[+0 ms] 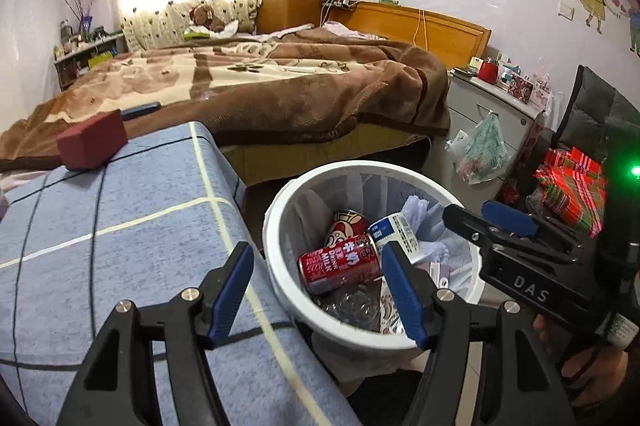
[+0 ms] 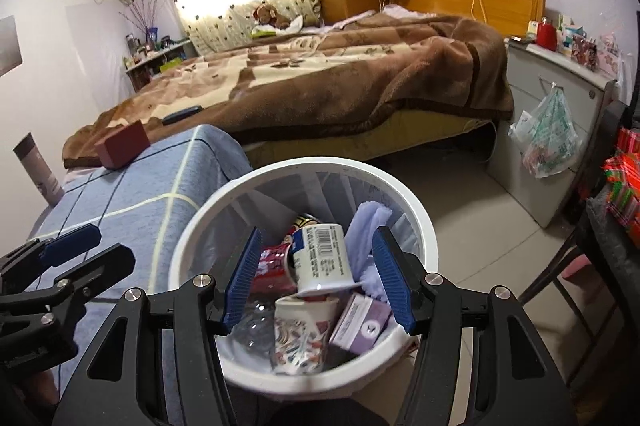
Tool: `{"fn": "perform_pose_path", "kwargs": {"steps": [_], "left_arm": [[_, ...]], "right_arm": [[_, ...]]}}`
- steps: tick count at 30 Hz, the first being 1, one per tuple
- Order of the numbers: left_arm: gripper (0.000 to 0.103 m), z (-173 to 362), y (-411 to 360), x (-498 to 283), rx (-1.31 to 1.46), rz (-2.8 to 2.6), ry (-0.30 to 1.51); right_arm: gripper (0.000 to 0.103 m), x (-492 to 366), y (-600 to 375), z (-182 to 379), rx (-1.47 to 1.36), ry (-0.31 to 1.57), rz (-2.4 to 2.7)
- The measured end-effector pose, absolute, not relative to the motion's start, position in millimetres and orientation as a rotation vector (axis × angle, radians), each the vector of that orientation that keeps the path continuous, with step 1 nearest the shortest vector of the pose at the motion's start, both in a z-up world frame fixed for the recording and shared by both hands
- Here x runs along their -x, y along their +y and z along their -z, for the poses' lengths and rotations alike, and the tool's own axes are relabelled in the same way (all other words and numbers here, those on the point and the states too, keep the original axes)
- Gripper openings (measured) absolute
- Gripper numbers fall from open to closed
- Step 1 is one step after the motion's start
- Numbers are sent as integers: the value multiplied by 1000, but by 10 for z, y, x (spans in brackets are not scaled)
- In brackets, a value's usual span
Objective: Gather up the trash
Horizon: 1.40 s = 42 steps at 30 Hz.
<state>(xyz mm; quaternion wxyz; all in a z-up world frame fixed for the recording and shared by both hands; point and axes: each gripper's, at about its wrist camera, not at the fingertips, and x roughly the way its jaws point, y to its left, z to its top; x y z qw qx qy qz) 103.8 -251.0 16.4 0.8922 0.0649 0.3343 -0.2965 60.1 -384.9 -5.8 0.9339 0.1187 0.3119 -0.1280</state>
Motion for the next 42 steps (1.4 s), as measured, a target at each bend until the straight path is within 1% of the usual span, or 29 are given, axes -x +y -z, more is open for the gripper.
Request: {"fn": "perform_pose_path", "kwargs": {"steps": [9,15,21,25,42], "left_arm": [[69,-160,-2311,-660,-145,563,633],[69,-121,-2222,-518,-149,516,610],[69,-156,-2097,-452,-103,511,578],[69,-155,-2099,-424,-123,492,565],[69,-182,-2034,-376,-109,474,561]], "right_arm": [[59,-227,-3601,34,-256,561,303],[59,-127,-3443,33,-221,525,329],[59,-82,-3354,16,-179,516,348],[59,-70,-3385,5,-190,503,362],[59,27,-3308,-13,-178,482,366]]}}
